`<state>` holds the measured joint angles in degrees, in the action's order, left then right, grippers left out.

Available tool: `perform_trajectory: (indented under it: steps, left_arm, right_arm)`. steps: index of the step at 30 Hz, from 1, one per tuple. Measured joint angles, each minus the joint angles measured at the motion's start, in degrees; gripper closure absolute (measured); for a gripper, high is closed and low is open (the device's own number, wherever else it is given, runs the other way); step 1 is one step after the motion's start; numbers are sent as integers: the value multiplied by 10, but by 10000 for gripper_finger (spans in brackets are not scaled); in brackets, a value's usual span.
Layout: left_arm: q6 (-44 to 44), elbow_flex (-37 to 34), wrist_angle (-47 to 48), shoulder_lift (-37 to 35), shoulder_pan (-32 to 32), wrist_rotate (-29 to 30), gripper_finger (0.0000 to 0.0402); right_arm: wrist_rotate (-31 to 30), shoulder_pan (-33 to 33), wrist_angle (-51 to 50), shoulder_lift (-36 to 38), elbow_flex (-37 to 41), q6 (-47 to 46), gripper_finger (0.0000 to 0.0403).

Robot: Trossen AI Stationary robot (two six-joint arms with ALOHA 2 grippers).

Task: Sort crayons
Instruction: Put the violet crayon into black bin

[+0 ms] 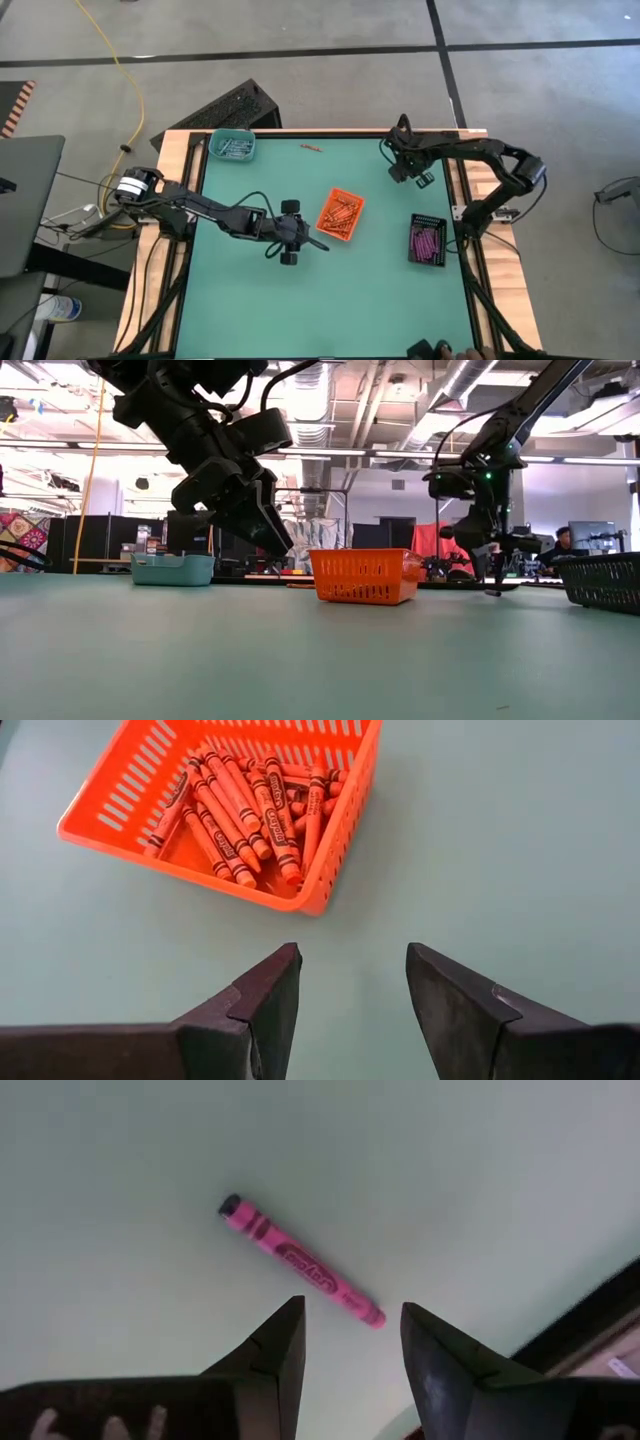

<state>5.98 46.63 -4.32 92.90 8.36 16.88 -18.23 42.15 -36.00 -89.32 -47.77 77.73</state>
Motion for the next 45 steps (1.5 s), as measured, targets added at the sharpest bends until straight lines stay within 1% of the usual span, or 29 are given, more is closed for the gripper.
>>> perform_trajectory:
  steps: [5, 8, 14, 17, 20, 26, 29, 37, 41, 45]
  left_arm:
    - [0, 0, 2, 0, 0, -1, 228]
    - [1, 0, 3, 0, 0, -1, 228]
    - [2, 0, 3, 0, 0, -2, 228]
    - [2, 0, 3, 0, 0, -2, 228]
    - [7, 0, 4, 0, 0, -2, 228]
    - [10, 0, 3, 0, 0, -1, 228]
    - [10, 0, 3, 0, 0, -1, 228]
    - [9, 0, 3, 0, 0, -1, 228]
    - [9, 0, 3, 0, 0, -1, 228]
    - [9, 0, 3, 0, 0, 0, 228]
  right_arm:
    - [4, 4, 8, -13, 0, 3, 246]
    - [6, 5, 7, -40, 0, 3, 246]
    - [-16, -12, 2, -85, -5, 5, 249]
    - [-18, -22, -2, -89, -9, 5, 262]
    - [-12, -25, -9, -86, -15, -3, 287]
    - [15, -27, -24, -87, -23, -39, 358]
    - [16, -28, -27, -87, -23, -64, 391]
    - [4, -30, -32, -87, -27, -170, 400]
    - [5, -38, -67, -90, -52, -228, 402]
    - [41, -62, -123, -92, -82, -262, 403]
